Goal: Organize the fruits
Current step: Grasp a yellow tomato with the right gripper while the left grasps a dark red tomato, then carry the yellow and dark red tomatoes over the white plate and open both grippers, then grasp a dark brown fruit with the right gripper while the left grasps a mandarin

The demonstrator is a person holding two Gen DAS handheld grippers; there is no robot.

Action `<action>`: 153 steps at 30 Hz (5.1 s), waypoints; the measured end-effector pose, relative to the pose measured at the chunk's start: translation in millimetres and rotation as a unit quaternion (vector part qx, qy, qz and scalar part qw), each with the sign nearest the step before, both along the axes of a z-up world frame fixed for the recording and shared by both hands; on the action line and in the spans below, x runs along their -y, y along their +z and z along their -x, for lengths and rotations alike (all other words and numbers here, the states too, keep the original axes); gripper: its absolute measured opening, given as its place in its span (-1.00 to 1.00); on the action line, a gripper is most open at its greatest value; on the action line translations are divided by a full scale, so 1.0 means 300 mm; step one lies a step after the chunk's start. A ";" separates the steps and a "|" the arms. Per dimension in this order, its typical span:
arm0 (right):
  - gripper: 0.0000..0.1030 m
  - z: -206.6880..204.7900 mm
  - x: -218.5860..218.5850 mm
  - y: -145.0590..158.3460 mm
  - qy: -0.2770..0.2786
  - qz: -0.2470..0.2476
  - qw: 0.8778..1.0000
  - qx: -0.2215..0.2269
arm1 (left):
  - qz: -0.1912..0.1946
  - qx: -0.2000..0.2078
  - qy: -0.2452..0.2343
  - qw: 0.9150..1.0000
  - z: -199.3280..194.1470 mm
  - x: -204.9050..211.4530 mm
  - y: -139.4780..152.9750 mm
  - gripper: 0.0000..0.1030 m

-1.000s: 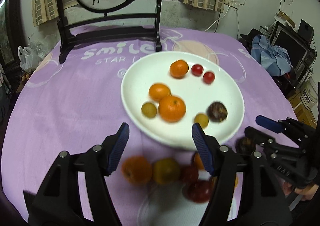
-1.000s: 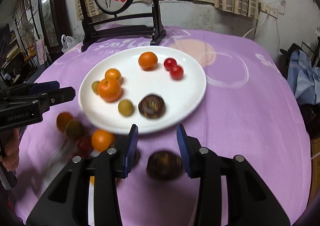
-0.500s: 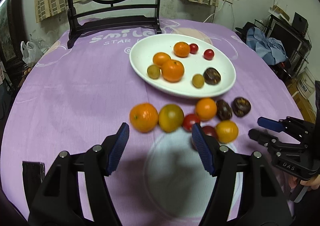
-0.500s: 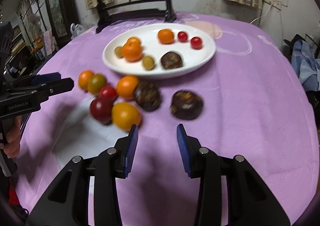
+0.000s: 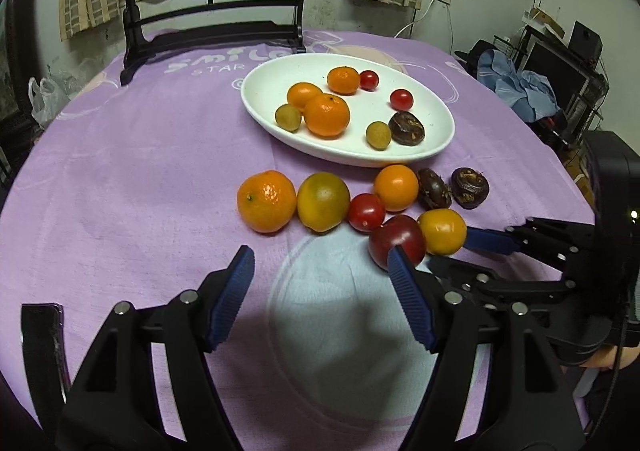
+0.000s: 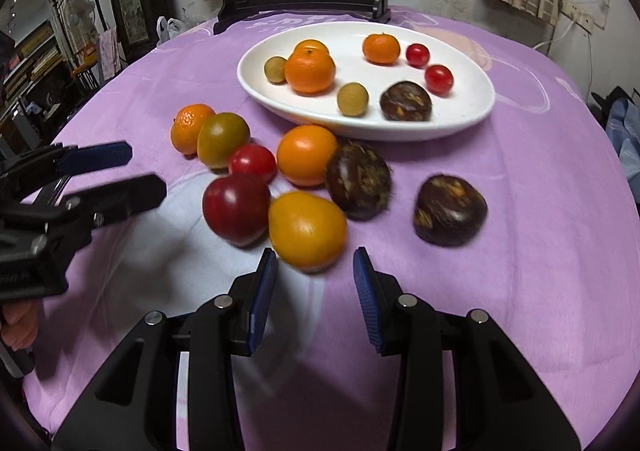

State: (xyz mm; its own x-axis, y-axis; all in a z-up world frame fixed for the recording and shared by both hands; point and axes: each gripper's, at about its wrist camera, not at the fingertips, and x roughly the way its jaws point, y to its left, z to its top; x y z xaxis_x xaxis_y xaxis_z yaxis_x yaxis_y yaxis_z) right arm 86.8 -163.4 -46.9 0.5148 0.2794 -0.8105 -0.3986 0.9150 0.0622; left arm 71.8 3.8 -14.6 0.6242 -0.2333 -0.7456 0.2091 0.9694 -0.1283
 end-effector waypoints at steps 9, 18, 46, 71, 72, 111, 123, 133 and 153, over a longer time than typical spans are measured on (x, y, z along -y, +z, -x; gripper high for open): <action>-0.24 -0.036 -0.029 -0.001 0.001 0.000 1.000 0.013 | 0.014 -0.020 -0.009 1.000 -0.007 0.004 -0.032 0.38; -0.25 0.027 0.058 0.031 -0.020 -0.020 1.000 0.005 | 0.003 -0.040 -0.020 0.999 -0.013 0.073 -0.059 0.38; -0.25 0.097 0.184 0.090 -0.036 -0.069 0.997 0.016 | -0.038 -0.042 -0.035 0.998 -0.022 0.197 0.002 -0.22; -0.25 -0.409 0.051 0.153 -0.023 0.012 0.998 0.063 | -0.043 -0.013 0.038 0.998 -0.529 0.150 0.097 -0.21; -0.25 -0.421 0.043 0.141 -0.022 0.017 0.998 0.060 | -0.042 -0.016 0.040 0.998 -0.545 0.148 0.086 -0.21; -0.04 0.048 0.215 0.141 -0.073 -0.037 0.995 0.054 | -0.007 0.023 0.024 0.999 -0.076 0.023 0.134 0.56; -0.04 0.031 0.241 0.034 -0.092 0.000 0.996 0.011 | -0.009 0.010 0.000 1.000 0.008 0.014 0.040 0.56; -0.04 -0.104 0.169 0.000 -0.090 0.042 0.995 0.017 | -0.017 0.012 -0.007 1.000 0.004 0.006 0.021 0.56; -0.13 -0.062 0.207 0.051 -0.090 -0.022 0.996 0.009 | -0.064 -0.039 0.024 0.997 -0.160 -0.066 -0.085 0.37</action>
